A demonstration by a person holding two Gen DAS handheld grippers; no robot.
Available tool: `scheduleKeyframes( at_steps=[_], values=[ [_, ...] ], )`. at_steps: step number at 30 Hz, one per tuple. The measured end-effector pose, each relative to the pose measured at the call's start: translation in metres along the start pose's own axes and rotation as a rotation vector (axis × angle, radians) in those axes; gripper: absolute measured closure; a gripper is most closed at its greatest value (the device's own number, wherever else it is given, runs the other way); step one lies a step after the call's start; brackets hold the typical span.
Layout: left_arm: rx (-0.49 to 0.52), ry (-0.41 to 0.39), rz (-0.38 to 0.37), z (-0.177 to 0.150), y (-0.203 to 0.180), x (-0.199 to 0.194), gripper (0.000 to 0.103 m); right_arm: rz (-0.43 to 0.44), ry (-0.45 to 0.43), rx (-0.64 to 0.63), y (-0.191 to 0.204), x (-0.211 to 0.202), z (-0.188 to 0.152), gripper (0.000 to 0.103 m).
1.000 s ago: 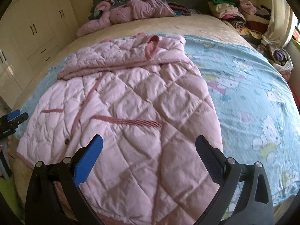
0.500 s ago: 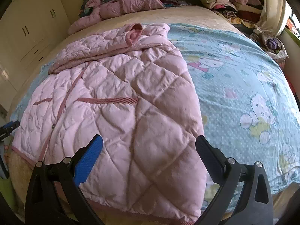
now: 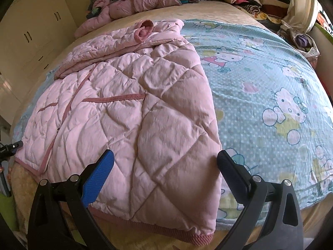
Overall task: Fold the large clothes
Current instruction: 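Move the left gripper to the ribbed jacket hem and grasp it, then grasp the hem with the right gripper while the left gripper holds it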
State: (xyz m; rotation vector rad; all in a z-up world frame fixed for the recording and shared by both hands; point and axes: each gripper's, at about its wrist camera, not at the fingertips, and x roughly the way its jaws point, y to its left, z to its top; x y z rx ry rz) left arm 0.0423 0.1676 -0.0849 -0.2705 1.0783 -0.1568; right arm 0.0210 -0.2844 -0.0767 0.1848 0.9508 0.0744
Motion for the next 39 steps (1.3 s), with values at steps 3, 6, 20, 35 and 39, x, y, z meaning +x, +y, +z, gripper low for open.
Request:
scheduleKeyframes(
  at_steps=[3,6,20,35,39],
  values=[
    [0.034,0.009,0.028,-0.004,-0.004,0.004,0.041,0.003,0.004,-0.007,-0.002,-0.002,-0.003,0.004],
    [0.071,0.008,0.036,-0.006,-0.008,0.005,0.051,0.007,0.014,-0.012,-0.005,-0.005,-0.007,0.004],
    [0.071,-0.097,0.003,-0.003,-0.017,-0.015,0.083,0.093,0.118,0.018,-0.021,-0.001,-0.032,0.031],
    [0.094,-0.100,0.007,-0.013,-0.021,-0.017,0.085,0.287,0.047,0.050,-0.021,-0.023,-0.037,0.085],
    [0.061,-0.161,-0.051,-0.006,-0.017,-0.040,0.090,0.367,-0.064,0.031,-0.018,-0.054,-0.025,0.087]
  ],
)
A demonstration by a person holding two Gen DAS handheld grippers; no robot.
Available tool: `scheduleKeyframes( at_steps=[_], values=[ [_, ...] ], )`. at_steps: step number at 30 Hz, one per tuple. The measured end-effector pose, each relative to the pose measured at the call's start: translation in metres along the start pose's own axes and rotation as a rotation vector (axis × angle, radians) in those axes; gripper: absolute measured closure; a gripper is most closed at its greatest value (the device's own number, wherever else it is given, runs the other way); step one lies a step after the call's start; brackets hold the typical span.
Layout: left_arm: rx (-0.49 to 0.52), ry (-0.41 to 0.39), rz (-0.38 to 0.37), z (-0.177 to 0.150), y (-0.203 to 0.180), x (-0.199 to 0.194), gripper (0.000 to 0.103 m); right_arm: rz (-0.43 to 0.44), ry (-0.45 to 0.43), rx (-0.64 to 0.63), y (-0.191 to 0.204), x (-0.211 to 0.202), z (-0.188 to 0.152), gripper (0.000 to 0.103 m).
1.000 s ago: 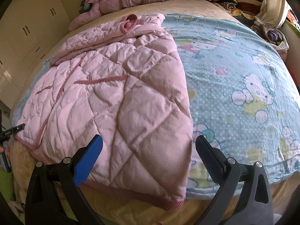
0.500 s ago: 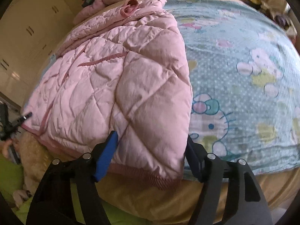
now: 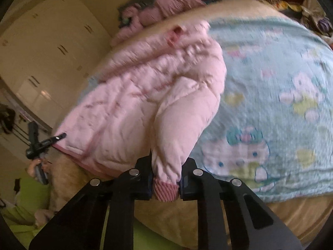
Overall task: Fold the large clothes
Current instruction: 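Grasp the hem with the right gripper while the left gripper holds it, then lift the hem with both grippers, fold it toward the collar, release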
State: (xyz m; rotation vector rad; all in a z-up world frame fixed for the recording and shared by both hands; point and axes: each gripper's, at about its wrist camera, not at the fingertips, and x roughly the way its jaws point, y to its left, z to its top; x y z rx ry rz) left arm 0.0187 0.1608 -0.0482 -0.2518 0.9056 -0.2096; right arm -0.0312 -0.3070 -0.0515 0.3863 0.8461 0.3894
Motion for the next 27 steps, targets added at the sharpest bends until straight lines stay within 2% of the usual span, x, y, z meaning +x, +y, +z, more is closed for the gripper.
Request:
scheduleKeyframes(
  at_steps=[5,13,17,27],
  values=[
    [-0.020,-0.109,-0.039,0.021,-0.003,-0.036,0.091,0.081,-0.098,-0.024,0.014,-0.026,0.018,0.088],
    [-0.019,-0.222,-0.063,0.045,-0.010,-0.072,0.091,0.165,-0.217,-0.066,0.029,-0.057,0.039,0.089],
    [-0.036,-0.239,-0.087,0.057,-0.006,-0.079,0.091,0.184,-0.274,-0.039,0.022,-0.064,0.053,0.089],
    [-0.043,-0.290,-0.069,0.091,-0.008,-0.080,0.091,0.179,-0.383,-0.028,0.021,-0.060,0.098,0.089]
  ],
)
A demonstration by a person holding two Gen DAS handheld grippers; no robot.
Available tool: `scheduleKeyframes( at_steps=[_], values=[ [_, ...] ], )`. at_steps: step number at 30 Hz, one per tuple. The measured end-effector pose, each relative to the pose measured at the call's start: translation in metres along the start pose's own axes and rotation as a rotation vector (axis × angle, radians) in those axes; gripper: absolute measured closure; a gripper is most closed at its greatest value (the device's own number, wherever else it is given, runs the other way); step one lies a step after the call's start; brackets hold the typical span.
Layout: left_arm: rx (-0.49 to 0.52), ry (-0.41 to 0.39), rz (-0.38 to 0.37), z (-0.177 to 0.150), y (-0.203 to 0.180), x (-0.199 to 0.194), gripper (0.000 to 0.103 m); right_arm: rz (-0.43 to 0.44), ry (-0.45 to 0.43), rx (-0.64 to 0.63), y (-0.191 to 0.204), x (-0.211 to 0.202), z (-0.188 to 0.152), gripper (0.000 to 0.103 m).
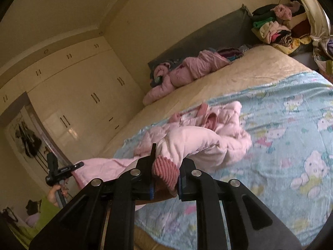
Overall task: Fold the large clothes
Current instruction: 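Lift the hem with both grippers, fold it toward the collar, release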
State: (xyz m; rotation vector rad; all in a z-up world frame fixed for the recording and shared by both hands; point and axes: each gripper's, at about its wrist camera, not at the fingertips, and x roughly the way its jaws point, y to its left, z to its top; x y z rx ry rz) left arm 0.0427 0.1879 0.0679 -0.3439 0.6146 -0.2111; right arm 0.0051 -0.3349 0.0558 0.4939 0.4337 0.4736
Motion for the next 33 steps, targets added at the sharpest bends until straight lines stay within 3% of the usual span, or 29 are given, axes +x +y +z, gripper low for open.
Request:
scheduleKeyframes(
  at_steps=[13,33],
  values=[
    [0.000,-0.053,0.025,0.046,-0.010,0.035,0.089,-0.069,-0.066,0.022,-0.028,0.047,0.049,0.089],
    [0.031,-0.096,0.106,0.093,-0.025,0.099,0.085,-0.180,-0.069,0.058,-0.069,0.126,0.099,0.089]
  ],
)
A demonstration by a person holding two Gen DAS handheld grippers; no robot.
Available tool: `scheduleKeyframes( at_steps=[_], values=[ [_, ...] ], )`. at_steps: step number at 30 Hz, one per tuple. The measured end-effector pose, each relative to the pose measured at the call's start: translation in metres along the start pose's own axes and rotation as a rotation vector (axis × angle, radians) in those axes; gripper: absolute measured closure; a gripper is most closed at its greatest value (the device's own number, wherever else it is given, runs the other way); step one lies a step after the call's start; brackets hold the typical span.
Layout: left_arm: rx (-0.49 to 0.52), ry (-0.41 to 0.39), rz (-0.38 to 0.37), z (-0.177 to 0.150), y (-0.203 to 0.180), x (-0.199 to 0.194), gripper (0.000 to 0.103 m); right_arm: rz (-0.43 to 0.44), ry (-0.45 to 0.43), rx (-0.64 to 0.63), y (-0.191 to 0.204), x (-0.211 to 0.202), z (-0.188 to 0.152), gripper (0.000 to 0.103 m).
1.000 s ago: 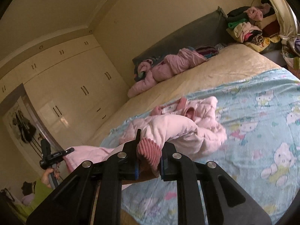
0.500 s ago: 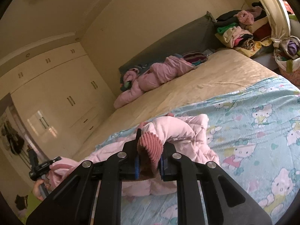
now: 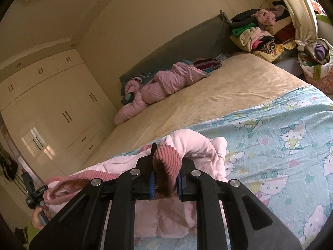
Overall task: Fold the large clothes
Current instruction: 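Lift the hem with both grippers, fold it toward the collar, release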
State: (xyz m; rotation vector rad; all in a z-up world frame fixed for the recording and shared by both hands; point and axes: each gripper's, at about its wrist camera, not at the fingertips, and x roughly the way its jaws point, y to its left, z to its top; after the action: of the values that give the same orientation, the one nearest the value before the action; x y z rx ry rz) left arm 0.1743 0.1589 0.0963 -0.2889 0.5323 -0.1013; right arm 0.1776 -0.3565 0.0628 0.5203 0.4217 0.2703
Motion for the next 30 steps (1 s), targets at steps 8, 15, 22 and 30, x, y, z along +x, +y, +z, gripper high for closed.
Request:
scheduleKeyframes(
  at_steps=[8,15,22,30],
  values=[
    [0.021,-0.028,0.070,0.006,-0.011,0.026,0.085,-0.041,0.013,0.043,-0.014,0.033,0.009,0.089],
    [0.023,-0.020,0.090,0.012,-0.012,0.047,0.085,-0.075,0.020,0.060,-0.022,0.057,0.013,0.089],
    [0.014,-0.012,0.116,0.011,-0.008,0.071,0.085,-0.113,0.036,0.079,-0.028,0.080,0.015,0.088],
    [-0.066,-0.005,0.139,0.006,0.000,0.106,0.083,-0.112,0.047,0.110,-0.031,0.098,0.015,0.077]
  ],
)
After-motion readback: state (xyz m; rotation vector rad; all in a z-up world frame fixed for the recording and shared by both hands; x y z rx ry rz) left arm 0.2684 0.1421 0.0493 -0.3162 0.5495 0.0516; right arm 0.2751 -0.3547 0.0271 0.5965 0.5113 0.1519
